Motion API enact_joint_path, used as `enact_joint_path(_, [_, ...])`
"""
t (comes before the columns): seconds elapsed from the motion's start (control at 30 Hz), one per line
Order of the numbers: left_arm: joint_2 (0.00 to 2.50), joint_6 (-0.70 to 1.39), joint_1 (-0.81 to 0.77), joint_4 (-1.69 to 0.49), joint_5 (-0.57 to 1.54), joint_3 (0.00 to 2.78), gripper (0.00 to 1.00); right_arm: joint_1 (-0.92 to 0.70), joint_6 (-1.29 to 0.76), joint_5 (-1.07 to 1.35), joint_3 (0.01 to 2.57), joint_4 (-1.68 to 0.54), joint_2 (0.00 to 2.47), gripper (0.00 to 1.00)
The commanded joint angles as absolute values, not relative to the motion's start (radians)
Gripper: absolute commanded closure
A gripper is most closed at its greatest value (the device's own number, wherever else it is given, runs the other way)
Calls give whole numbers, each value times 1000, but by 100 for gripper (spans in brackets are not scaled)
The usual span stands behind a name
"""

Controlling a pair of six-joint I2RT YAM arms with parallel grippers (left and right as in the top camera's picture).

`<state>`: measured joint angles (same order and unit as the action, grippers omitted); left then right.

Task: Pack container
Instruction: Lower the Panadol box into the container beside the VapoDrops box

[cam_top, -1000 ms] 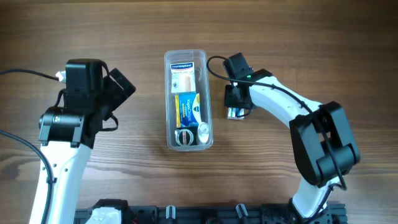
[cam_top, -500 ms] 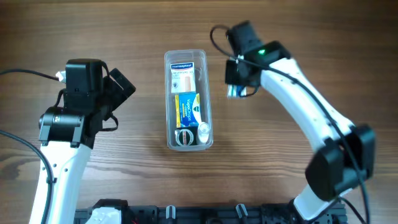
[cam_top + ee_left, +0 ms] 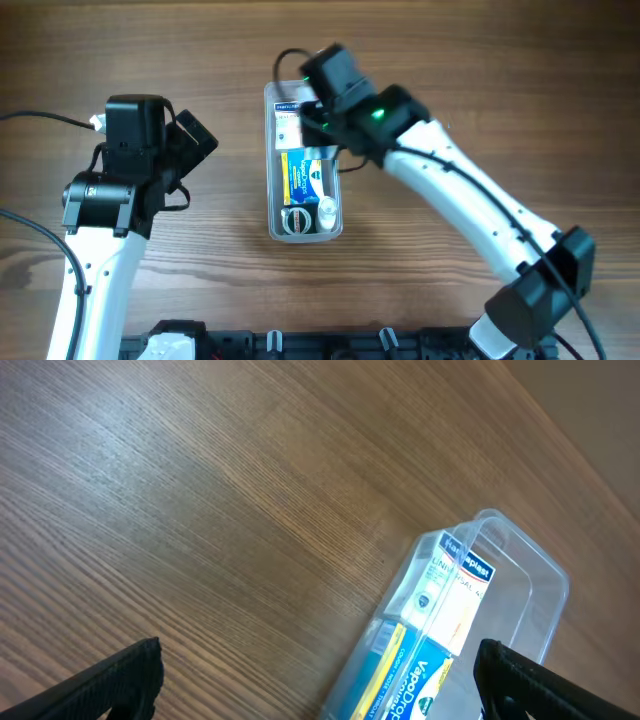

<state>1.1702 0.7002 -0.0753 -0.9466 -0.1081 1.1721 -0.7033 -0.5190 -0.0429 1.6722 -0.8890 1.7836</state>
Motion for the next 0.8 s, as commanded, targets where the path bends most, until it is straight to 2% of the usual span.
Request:
enact_joint_path(0.0, [1161, 688, -69, -945, -128, 1188, 0, -758, -557, -92, 1675, -878, 1848, 66])
enact_joint_path(0.77, [1161, 688, -69, -945, -128, 1188, 0, -779, -632, -72, 1674, -868, 2077, 64])
